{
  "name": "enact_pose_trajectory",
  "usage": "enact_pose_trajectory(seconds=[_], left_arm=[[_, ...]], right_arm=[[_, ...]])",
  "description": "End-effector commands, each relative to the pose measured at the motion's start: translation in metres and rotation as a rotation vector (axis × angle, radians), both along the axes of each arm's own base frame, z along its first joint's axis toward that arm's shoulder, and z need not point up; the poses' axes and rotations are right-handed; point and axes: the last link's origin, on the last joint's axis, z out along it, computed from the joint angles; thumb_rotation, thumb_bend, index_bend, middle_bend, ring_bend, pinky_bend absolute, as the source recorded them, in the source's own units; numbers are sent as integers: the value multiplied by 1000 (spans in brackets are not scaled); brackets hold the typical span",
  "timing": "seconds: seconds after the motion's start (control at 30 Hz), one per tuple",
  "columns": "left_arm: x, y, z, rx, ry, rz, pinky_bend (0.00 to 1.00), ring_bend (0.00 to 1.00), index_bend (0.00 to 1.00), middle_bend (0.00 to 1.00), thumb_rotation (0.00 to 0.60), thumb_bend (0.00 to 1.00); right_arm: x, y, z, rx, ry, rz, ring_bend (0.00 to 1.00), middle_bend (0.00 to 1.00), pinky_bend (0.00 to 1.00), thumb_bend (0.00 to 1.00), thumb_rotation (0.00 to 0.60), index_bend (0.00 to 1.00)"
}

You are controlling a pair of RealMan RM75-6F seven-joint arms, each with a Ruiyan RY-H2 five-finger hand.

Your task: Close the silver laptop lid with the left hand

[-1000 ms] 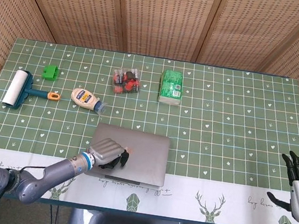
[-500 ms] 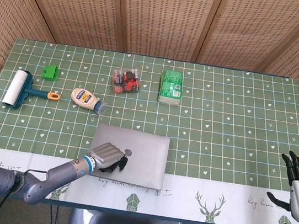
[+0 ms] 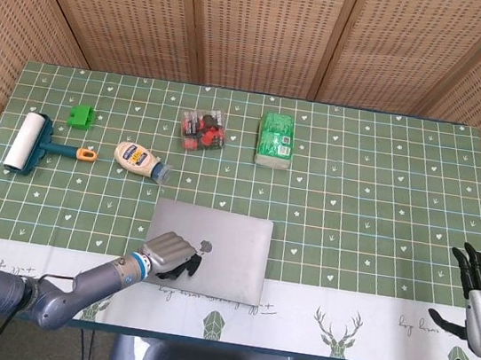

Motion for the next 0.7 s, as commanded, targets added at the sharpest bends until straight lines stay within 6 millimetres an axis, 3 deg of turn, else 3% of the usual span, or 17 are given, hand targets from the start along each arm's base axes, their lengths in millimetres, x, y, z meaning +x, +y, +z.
enact_pose_trajectory(seconds=[0.03,0.3,0.4,0.47,0.57,0.7], left_arm=[[0,-1,-1,-2,4,-3,354,370,451,389,600,1000],[2,-2,5,11,-17,-1,314,331,405,330,600,980],[7,0,18,58,-62,2,225,196,299,182,600,787],[7,0,33,121,-105,-7,100,56,169,41,600,576],[1,-2,53,240,-138,-48,3,0,26,0,600,389],[-27,-14,81,478,-131,-118,0,0,0,0,600,284]], right_arm=[[0,0,0,0,1,1,0,0,0,16,600,0],[1,1,0,-1,2,5,0,0,0,16,600,0],[2,1,0,-2,0,7,0,0,0,16,600,0],[1,1,0,-1,-2,7,0,0,0,16,600,0],[1,0,0,0,-5,8,0,0,0,15,600,0],[1,-1,-2,2,-8,13,0,0,0,15,600,0]])
